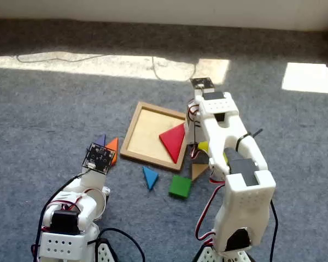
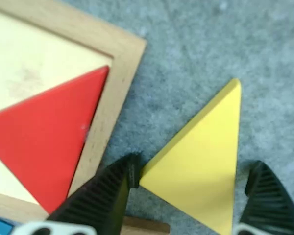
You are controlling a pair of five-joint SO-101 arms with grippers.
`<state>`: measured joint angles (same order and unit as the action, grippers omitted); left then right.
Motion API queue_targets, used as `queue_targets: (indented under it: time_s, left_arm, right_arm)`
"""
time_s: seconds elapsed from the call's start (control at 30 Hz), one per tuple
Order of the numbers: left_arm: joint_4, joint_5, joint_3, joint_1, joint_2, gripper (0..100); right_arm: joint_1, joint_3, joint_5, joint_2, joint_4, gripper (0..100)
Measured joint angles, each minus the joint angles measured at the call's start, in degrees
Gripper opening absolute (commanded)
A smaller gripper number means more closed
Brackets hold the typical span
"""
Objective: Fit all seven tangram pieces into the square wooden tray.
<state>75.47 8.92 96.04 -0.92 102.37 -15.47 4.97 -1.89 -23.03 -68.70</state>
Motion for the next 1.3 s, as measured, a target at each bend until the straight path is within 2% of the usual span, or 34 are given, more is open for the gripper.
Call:
queue_targets:
  time_s: [0.83,1.03,1.3]
  left_arm:
    - [0.0,0.0,0.0,0.0,0.0,1]
    - [0.0,0.0,0.0,0.0,0.0,1]
    - [0.0,0.0,0.0,0.0,0.0,1]
  right_arm:
    - [-0.4,0.0,-4.7,0.0,-3.5,32.3]
    - [0.4,0.0,-5.1,0.0,-3.5,22.3]
    - [1.4,0.0,-5.2,0.0,-3.6,21.3]
